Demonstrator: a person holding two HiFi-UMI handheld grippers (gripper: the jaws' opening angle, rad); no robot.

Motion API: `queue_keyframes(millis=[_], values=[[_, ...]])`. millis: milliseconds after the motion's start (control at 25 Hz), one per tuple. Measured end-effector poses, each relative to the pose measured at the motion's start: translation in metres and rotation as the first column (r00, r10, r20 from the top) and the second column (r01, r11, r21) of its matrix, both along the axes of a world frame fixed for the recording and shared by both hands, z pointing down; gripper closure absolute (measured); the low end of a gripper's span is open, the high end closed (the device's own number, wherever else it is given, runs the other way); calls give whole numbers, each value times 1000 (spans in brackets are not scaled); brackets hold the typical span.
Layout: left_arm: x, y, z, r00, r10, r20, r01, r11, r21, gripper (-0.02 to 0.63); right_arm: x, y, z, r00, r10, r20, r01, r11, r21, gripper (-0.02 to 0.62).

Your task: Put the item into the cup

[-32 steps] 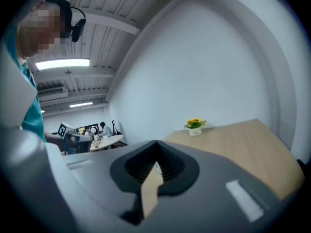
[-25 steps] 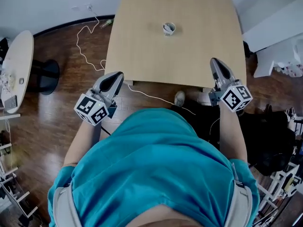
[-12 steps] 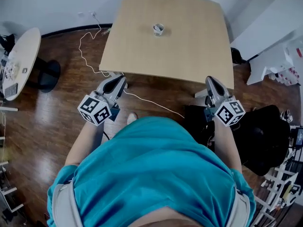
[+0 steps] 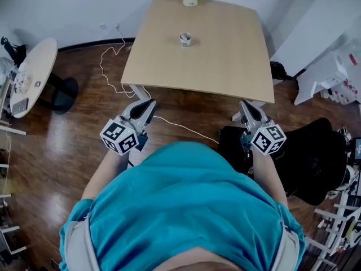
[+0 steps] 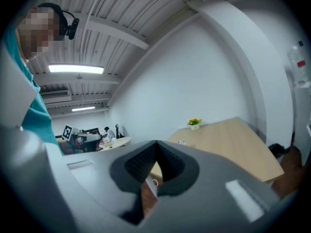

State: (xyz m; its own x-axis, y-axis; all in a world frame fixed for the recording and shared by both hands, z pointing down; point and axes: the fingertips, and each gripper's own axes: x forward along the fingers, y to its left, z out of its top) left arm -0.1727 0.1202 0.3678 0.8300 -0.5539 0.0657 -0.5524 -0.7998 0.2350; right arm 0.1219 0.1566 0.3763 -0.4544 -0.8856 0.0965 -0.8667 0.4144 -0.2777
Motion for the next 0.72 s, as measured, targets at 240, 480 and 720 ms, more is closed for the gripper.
queue_keyframes(millis=[240, 480, 720], values=[[-30, -4, 2, 1000, -27, -13, 26, 1000, -13, 601, -21, -3, -3, 1000, 8, 21, -8, 1000, -9, 595], [-38, -3, 9, 1000, -22, -15, 22, 999, -30, 601, -31, 0, -2, 1000, 9, -4, -9, 1000, -14, 595], [-30, 0, 7, 1000, -10, -18, 10, 1000, -18, 601, -23, 6, 1, 1000, 16, -22, -16, 1000, -23, 595]])
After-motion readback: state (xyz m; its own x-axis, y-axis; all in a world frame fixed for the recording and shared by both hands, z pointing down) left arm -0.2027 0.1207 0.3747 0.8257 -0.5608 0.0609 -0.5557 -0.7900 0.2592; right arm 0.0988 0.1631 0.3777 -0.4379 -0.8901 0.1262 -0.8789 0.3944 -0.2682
